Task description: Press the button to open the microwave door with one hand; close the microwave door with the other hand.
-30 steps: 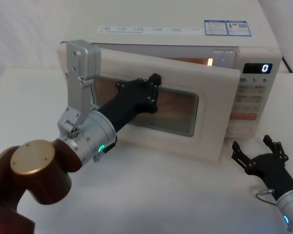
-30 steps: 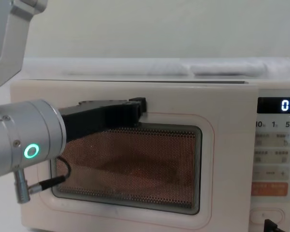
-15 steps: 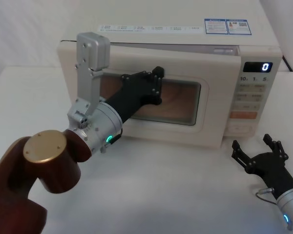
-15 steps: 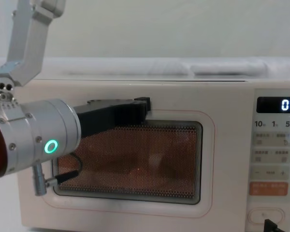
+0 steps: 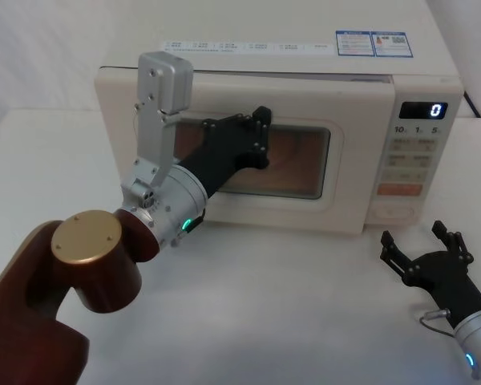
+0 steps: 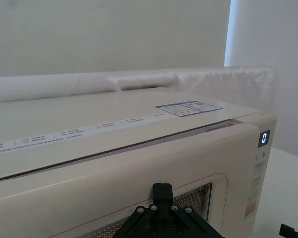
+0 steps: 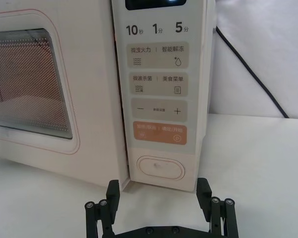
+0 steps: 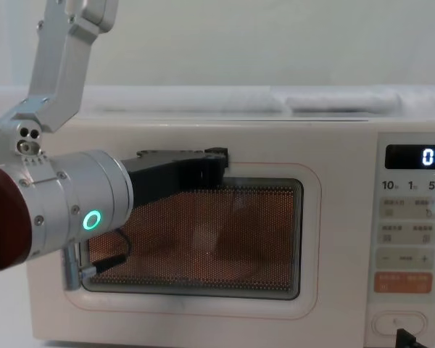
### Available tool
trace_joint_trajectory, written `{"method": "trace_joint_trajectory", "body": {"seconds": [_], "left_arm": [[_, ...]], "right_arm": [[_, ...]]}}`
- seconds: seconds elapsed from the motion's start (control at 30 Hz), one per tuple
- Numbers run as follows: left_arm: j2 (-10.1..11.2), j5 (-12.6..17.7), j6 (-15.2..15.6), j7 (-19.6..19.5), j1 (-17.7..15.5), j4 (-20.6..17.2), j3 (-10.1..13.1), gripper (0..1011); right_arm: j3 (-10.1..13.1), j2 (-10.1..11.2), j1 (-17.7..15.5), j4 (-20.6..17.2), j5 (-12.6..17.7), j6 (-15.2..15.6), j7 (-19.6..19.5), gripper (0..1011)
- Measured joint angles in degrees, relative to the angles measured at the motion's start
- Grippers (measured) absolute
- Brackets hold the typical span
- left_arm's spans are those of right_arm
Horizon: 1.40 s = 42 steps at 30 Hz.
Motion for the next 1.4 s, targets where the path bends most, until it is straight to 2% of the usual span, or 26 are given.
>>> {"method": "trace_joint_trajectory", "body": {"seconds": [0.57,1.4], "left_arm": [[-1.66,1.83,-0.07,-0.01,0.30,0.58,-1.07,0],[-2.76,3.78,-0.25,-0.39,-0.56,3.00,-2.14,0]], "right_arm": [[0.00,0.00,0.00,0.00,0.00,0.00,0.00,1002],[0.00,0.00,0.01,0.00,0.00,0.00,0.00,1002]]}}
